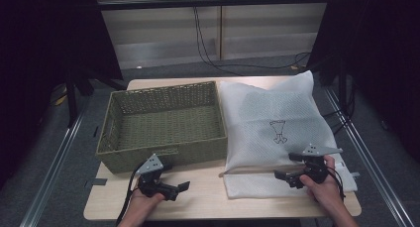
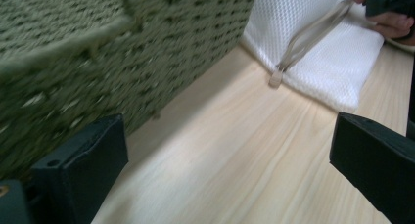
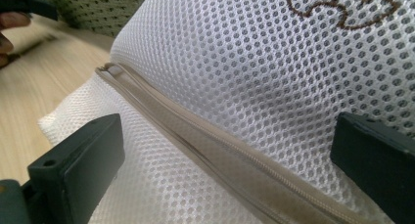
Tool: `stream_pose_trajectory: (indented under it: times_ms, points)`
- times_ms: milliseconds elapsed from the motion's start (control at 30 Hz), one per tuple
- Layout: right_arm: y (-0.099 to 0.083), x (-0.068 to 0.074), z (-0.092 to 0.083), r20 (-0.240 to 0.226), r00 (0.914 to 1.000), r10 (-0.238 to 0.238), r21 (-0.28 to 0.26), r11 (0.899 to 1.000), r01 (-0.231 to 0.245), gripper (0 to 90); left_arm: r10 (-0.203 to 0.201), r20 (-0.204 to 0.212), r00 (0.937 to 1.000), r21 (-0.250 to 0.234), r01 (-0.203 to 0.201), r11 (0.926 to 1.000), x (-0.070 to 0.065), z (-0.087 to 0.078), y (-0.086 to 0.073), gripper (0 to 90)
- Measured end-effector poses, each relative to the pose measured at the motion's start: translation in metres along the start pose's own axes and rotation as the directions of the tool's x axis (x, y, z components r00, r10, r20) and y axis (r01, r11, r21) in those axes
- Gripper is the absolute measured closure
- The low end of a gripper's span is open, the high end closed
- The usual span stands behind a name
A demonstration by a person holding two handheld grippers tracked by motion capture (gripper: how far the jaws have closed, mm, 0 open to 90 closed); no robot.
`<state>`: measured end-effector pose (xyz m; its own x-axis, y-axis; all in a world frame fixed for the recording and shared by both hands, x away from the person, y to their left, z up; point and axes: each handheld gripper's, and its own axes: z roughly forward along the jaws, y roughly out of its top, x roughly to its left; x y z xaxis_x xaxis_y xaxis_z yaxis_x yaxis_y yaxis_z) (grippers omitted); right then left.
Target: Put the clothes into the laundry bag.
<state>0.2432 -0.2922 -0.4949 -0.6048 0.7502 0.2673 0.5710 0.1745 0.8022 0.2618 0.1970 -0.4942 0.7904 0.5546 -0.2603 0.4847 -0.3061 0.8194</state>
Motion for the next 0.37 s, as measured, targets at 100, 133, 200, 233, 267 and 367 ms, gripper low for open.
stream_pose_trajectory:
  times_ms: [100, 133, 200, 233, 267, 367]
  points:
    - [-0.002, -0.002, 0.001, 0.001, 0.9999, 0.012, 0.002, 1.0, -0.012, 0.0, 0.008, -0.001, 1.0, -0.013, -0.008, 0.9999, 0.004, -0.01, -0.005, 0.4]
    - [-0.003, -0.002, 0.002, 0.005, 1.0, 0.006, 0.006, 1.0, -0.006, 0.0, 0.008, -0.007, 0.9999, -0.018, -0.008, 0.9998, 0.006, -0.013, -0.006, 0.3]
    - [-0.004, -0.002, 0.003, 0.01, 0.9999, 0.003, 0.013, 1.0, -0.003, 0.0, 0.006, -0.014, 0.9999, -0.022, -0.006, 0.9997, 0.011, -0.021, -0.01, 0.3]
    - [-0.005, -0.002, 0.003, 0.01, 1.0, 0.002, 0.011, 1.0, -0.002, 0.0, 0.003, -0.017, 0.9999, -0.023, -0.003, 0.9997, 0.014, -0.024, -0.011, 0.3]
    - [-0.006, -0.002, 0.004, 0.008, 1.0, 0.0, 0.015, 1.0, 0.0, 0.0, -0.007, -0.026, 0.9996, -0.024, 0.006, 0.9997, 0.016, -0.025, -0.012, 0.4]
    - [-0.007, -0.001, 0.005, 0.01, 0.9999, -0.011, 0.023, 1.0, 0.011, 0.0, -0.025, -0.036, 0.999, -0.018, 0.024, 0.9995, 0.018, -0.025, -0.013, 1.4]
